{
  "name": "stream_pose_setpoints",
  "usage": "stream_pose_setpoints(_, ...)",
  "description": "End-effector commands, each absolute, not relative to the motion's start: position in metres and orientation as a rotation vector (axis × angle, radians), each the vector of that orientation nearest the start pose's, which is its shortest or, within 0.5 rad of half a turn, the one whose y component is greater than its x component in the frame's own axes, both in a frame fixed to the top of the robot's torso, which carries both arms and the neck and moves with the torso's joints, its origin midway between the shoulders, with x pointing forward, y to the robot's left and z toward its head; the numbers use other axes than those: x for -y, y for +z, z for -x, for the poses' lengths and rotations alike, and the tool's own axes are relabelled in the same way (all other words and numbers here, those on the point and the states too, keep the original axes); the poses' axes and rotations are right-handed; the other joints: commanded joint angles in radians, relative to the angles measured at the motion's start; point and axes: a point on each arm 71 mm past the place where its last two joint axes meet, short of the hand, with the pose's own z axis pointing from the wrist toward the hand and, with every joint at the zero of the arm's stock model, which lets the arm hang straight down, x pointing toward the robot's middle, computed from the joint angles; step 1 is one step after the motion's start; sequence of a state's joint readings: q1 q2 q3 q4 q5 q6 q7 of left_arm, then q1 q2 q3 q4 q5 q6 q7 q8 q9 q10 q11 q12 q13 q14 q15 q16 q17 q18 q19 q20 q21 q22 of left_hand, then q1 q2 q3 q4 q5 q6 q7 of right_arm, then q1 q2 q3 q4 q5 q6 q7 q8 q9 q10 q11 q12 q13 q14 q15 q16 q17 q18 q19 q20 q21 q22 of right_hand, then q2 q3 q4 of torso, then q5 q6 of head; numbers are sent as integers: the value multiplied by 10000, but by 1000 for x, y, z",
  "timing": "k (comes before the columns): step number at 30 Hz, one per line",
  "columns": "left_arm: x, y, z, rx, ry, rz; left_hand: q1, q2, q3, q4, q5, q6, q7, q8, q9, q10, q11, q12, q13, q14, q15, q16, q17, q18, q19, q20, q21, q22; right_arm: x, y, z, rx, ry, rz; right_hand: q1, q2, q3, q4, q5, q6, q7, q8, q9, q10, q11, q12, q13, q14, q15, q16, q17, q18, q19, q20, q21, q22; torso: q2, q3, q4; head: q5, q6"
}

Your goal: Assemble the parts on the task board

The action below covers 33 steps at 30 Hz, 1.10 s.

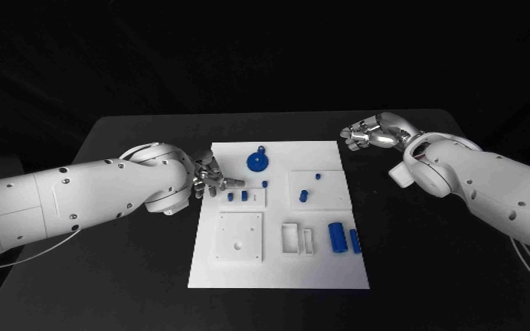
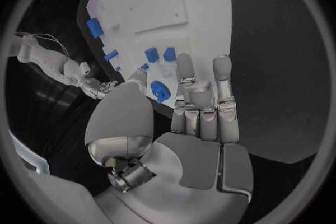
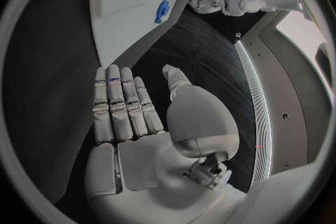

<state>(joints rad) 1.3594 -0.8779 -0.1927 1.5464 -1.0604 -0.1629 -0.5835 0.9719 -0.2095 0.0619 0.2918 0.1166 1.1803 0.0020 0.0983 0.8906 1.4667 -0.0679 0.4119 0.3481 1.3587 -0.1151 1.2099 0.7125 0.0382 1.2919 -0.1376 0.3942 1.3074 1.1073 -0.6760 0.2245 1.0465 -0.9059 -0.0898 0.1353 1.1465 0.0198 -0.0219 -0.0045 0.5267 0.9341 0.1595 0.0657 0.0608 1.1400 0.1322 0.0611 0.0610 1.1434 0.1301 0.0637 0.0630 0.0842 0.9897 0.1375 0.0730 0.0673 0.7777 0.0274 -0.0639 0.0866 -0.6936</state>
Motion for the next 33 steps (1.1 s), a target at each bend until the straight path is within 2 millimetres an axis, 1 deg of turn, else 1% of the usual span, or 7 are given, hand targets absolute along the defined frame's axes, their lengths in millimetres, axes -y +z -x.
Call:
stream_pose_setpoints(1,-243,-180,-493,-20150,-3901,4470,252,271,145,-18,147,-255,66,213,-678,151,109,-250,-67,-97,41,-85,-82,-159,-7,62,-99,150,262,-187,-568,-16782,9929,-4884,2,92,-51,15,47,-31,10,-61,-8,-90,8,-27,-14,-76,9,-27,-16,40,-57,0,5,-10,-3,3,-4,15,47)
stream_pose_setpoints(4,-241,-170,-497,-19653,-4391,4560,896,740,242,-114,439,-508,207,402,-2029,41,192,-587,-167,-288,133,-300,-359,-138,-87,136,-270,128,262,-187,-568,-16788,9935,-4890,2,92,-51,15,47,-31,10,-61,-8,-90,8,-27,-14,-76,9,-27,-16,40,-57,0,5,-10,0,6,-2,7,84)
stream_pose_setpoints(7,-236,-163,-501,-19234,-4974,4431,3037,1660,743,-1698,2462,-955,390,196,-2838,-450,371,-1260,-552,-560,237,-585,-631,-116,-243,232,-489,60,261,-187,-568,-16788,9944,-4891,2,92,-51,15,47,-31,10,-61,-8,-90,8,-27,-14,-76,9,-27,-16,40,-57,0,5,-10,2,5,-9,14,131)
stream_pose_setpoints(11,-223,-154,-504,-18425,-6101,3810,3856,1818,1136,-2904,2372,-821,571,154,-4137,-794,549,-2201,-1253,-918,423,-896,-962,-24,-522,425,-791,41,261,-187,-568,-16787,9943,-4897,2,92,-51,15,47,-31,10,-61,-8,-90,8,-27,-14,-76,9,-27,-16,40,-57,0,5,-10,8,5,-17,-29,219)
stream_pose_setpoints(15,-202,-144,-504,-17124,-7119,2216,4107,1662,989,-3349,848,-681,739,-31,-5235,-1037,723,-2839,-1762,-1244,571,-1213,-1285,10,-716,563,-1099,-43,261,-187,-569,-16776,9949,-4899,2,92,-51,15,47,-31,10,-61,-8,-90,8,-27,-14,-76,9,-27,-16,40,-57,0,5,-10,5,5,-9,-31,273)
stream_pose_setpoints(21,-178,-146,-501,-16149,-7708,-85,4986,1602,1274,-4309,833,-72,851,-355,-7040,-965,813,-3495,-2576,-1258,641,-1179,-1581,213,-839,614,-854,264,259,-187,-569,-16754,9978,-4889,3,119,-50,5,51,15,6,-59,-6,-77,3,-25,-13,-69,6,-27,-16,42,-49,-2,7,-10,5,7,-7,-48,333)
stream_pose_setpoints(33,-153,-160,-500,-15510,-7623,-3098,4571,1146,1505,-4106,-101,-586,889,-363,-8246,-2411,1319,-3541,-2886,-1171,970,-1147,-2005,563,-846,1002,-787,192,258,-187,-569,-16737,10018,-4870,4,122,-36,5,63,48,1,-58,-4,-73,1,-25,-13,-62,5,-27,-16,41,-44,-4,6,-10,6,-1,6,-67,384)
